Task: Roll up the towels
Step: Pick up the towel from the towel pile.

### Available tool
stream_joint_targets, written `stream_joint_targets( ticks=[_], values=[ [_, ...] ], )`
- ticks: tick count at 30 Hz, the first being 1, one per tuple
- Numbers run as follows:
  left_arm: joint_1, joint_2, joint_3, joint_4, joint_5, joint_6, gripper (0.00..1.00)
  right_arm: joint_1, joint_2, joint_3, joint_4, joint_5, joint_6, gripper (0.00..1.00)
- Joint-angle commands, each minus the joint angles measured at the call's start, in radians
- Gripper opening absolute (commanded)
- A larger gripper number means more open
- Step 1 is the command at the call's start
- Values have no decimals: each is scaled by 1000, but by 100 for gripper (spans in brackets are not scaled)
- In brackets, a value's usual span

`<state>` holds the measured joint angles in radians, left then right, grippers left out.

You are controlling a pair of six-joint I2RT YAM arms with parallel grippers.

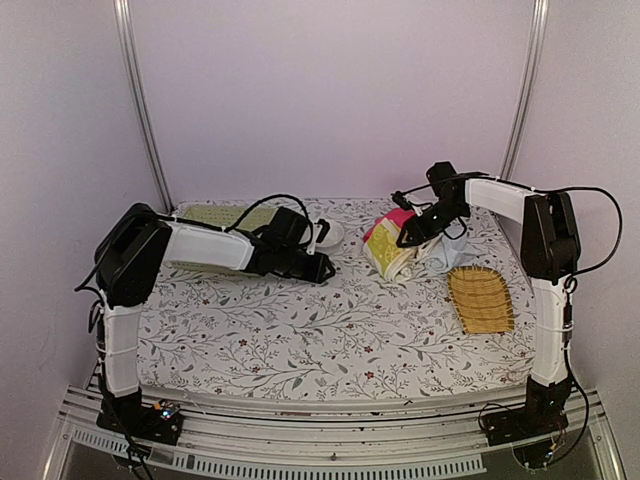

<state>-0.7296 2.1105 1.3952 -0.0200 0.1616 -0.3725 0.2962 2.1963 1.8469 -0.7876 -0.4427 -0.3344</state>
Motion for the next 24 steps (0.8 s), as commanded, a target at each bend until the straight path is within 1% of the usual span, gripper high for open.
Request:
stream_joint_targets(
  ticks=[1, 3, 4, 5, 8, 10, 14, 17, 18, 23, 24],
  values=[
    [-31, -74, -34, 18, -26, -14, 30, 7, 18, 23, -14, -5, -5, 41],
    [-31, -84, -49, 18, -33, -19, 30, 9, 9, 23, -12, -18, -3, 37],
    [-32, -87, -56, 18, -34, -21, 30, 10, 5, 23, -12, -19, -2, 37],
    [-32, -91, -62, 16, -34, -23, 31, 13, 0, 22, -13, -16, -1, 37],
    [-33, -111, -78, 14, -34, -34, 31, 15, 6, 21, -24, -5, 0, 45],
    [-36, -128, -91, 14, -41, -40, 31, 15, 24, 21, -24, 20, 0, 47],
    [-43, -135, -106, 14, -56, -45, 32, 17, 48, 21, -23, 36, -3, 48],
    [-48, -178, -120, 14, -70, -53, 32, 17, 46, 19, -22, 22, -2, 45],
    [-48, -180, -126, 15, -72, -56, 32, 17, 42, 15, -20, 21, -2, 42],
    [-50, -188, -140, 17, -80, -68, 32, 21, 12, 12, -25, 1, -8, 9],
    [-51, -191, -141, 17, -82, -69, 32, 25, -8, 12, -28, -10, -6, 5]
  ],
)
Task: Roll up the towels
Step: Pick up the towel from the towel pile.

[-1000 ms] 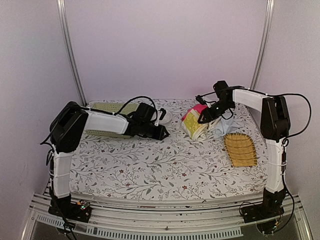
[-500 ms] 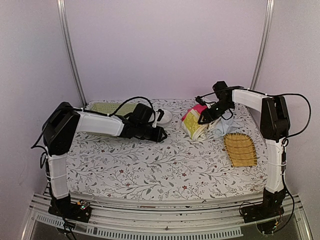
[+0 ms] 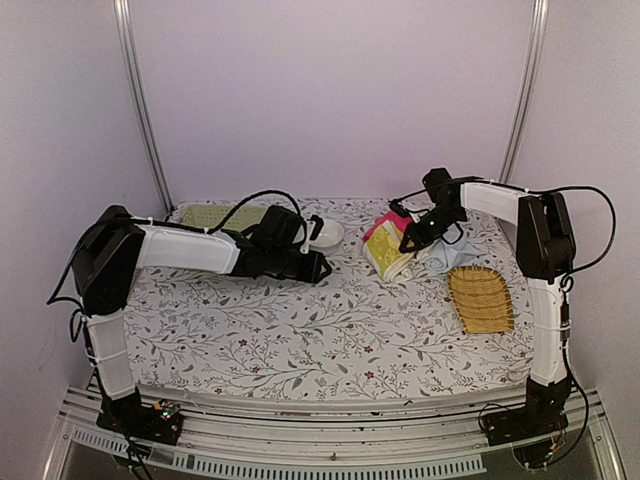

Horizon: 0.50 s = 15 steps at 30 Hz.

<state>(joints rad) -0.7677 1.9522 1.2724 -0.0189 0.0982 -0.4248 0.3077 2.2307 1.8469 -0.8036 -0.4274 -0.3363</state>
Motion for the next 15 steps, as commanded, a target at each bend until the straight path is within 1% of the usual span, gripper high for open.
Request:
stream_joint_targets(
  ticks=[1, 4, 7, 9, 13, 15],
  values=[
    [-13, -38, -19, 16, -22, -19, 32, 18, -65, 11, -14, -45, -1, 3],
    [-13, -61, -33, 20, -48, -20, 32, 34, -144, 26, -30, -131, 6, 2],
    [-3, -93, -62, 33, -83, -35, 31, 53, -201, 105, -90, -265, 10, 2],
    [5, -126, -97, 45, -108, -47, 30, 65, -248, 154, -108, -387, -3, 1],
    [8, -220, -171, 78, -179, -48, 31, 74, -340, 252, -65, -610, -1, 1],
    [9, -254, -187, 61, -226, -48, 34, 74, -380, 299, 7, -748, 46, 1]
  ],
)
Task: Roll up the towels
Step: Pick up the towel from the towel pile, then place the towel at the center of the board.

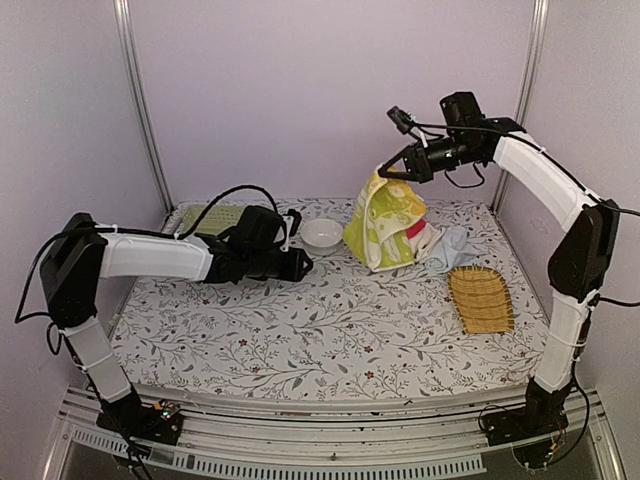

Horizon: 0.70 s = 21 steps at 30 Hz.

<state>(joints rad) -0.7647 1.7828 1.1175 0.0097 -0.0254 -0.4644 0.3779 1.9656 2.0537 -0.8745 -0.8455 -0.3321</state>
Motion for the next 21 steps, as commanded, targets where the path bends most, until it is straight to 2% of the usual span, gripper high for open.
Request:
stream_joint_targets(
  ticks=[1, 3, 5, 7, 11, 15, 18, 21],
  values=[
    [6, -96, -35, 18, -120, -6, 36, 4, -137, 103, 146, -396, 79, 1],
    [6, -113, -39, 0, -140, 2, 37, 4, -181, 101, 314, -454, 204, 1],
    [4, -141, -51, -10, -158, 1, 37, -1, -201, 102, 405, -445, 319, 1],
    [-1, -188, -73, -17, -181, -6, 37, -13, -204, 86, 412, -376, 327, 1],
    [-7, -294, -156, -12, -225, -17, 39, -82, -212, -70, 419, -262, 366, 1],
    [-13, -346, -211, 12, -169, 42, 37, -142, -257, -307, 405, -100, 315, 1],
    [-38, -340, -203, -39, -146, 111, 32, -148, -294, -516, 401, 73, 236, 1],
    [-86, -315, -179, -98, -60, 205, 23, -151, -287, -693, 383, 215, 149, 1]
  ],
)
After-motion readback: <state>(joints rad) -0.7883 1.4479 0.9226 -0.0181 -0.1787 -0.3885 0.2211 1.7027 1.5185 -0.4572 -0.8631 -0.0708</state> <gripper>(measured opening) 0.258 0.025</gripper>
